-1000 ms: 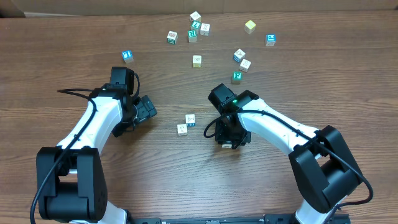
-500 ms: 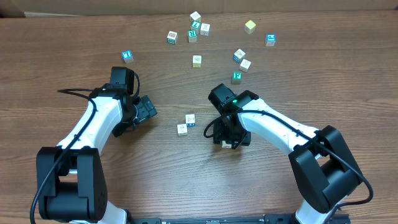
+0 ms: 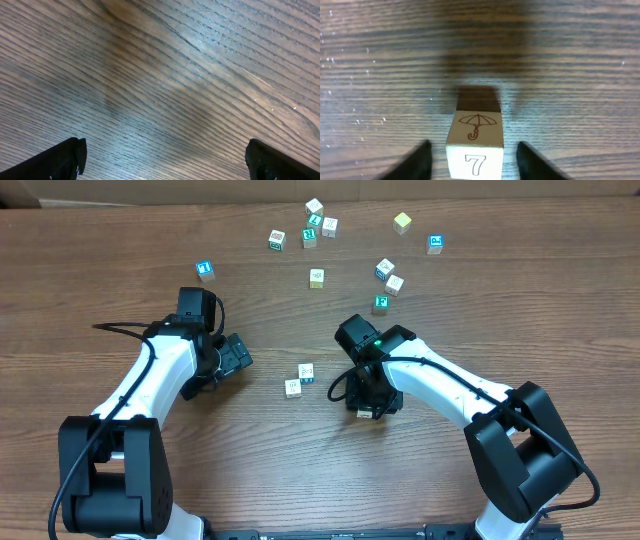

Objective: Form a circle

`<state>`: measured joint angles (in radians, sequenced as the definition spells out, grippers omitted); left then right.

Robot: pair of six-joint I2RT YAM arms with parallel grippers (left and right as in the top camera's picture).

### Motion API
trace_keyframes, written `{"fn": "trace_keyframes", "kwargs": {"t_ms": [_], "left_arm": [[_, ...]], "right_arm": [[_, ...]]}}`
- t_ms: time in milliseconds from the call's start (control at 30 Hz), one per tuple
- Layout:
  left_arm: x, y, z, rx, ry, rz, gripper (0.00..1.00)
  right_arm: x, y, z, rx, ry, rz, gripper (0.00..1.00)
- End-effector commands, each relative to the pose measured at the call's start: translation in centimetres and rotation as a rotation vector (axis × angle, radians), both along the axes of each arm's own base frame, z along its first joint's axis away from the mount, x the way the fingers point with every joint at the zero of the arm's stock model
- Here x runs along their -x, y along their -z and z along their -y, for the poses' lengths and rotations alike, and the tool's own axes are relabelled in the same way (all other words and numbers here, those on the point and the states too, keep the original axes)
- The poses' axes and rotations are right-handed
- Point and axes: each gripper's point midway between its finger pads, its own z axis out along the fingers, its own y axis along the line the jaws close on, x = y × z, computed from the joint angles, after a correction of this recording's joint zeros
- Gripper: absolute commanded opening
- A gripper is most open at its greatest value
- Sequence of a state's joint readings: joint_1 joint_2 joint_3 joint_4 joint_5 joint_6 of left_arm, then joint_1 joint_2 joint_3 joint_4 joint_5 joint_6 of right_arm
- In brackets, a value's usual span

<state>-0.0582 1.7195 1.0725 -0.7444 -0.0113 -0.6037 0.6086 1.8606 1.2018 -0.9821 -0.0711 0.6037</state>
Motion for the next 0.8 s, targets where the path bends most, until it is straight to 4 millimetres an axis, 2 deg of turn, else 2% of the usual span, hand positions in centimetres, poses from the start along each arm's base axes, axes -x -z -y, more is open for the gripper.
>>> {"fn": "trace_keyframes", "kwargs": {"t_ms": [0, 200, 300, 400, 767], "left_arm": [[-0.4, -0.1, 0.1, 0.008, -0.015, 0.004, 1.00], [-0.4, -0.1, 0.1, 0.008, -0.015, 0.004, 1.00], [-0.4, -0.1, 0.1, 0.008, -0.015, 0.004, 1.00], [-0.4, -0.1, 0.1, 0.008, -0.015, 0.004, 1.00], [-0.4, -0.1, 0.1, 0.008, -0.015, 0.004, 1.00]], "right_arm": [[0.0, 0.0, 0.2, 0.008, -0.003, 0.006, 0.40], [-0.2, 0.0, 0.0, 0.002, -0.003, 0.015, 0.40], [-0.5, 0.0, -0.2, -0.008, -0.003, 0.028, 0.32], [-0.8, 0.0, -0.4, -0.017, -0.003, 0.041, 0.29], [-2.6, -0.2, -1.7, -0.068, -0.003, 0.115, 0.25]]}}
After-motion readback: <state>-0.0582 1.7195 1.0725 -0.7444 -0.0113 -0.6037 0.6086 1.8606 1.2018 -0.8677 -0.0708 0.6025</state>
